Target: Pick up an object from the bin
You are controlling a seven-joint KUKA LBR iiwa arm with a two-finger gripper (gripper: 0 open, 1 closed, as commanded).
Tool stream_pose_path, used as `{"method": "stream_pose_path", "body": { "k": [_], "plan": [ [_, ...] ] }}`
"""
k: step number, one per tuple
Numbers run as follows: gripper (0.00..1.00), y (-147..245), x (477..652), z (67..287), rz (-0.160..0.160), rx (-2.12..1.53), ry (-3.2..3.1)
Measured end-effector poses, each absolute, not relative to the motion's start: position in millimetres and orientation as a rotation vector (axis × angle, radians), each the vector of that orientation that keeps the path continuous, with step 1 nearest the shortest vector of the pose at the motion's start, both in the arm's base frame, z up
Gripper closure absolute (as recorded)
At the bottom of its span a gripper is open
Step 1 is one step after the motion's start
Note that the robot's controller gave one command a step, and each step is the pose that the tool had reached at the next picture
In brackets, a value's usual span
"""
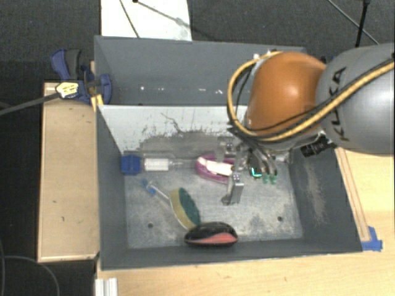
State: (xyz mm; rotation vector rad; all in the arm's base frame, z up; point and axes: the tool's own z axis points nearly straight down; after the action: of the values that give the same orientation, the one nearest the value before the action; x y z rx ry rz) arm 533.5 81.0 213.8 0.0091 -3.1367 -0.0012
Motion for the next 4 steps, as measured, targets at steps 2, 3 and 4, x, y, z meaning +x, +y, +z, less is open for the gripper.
{"method": "stream_pose_path", "body": {
  "k": [2, 3, 4],
  "plan": [
    [0.00, 111, 529.6, 69, 0.002, -0.067, -3.144],
    [0.00, 165, 537.2, 70, -0.006, -0.044, -3.145],
    [1.00, 161, 536.8, 70, 0.000, -0.055, -3.141]
  ]
}}
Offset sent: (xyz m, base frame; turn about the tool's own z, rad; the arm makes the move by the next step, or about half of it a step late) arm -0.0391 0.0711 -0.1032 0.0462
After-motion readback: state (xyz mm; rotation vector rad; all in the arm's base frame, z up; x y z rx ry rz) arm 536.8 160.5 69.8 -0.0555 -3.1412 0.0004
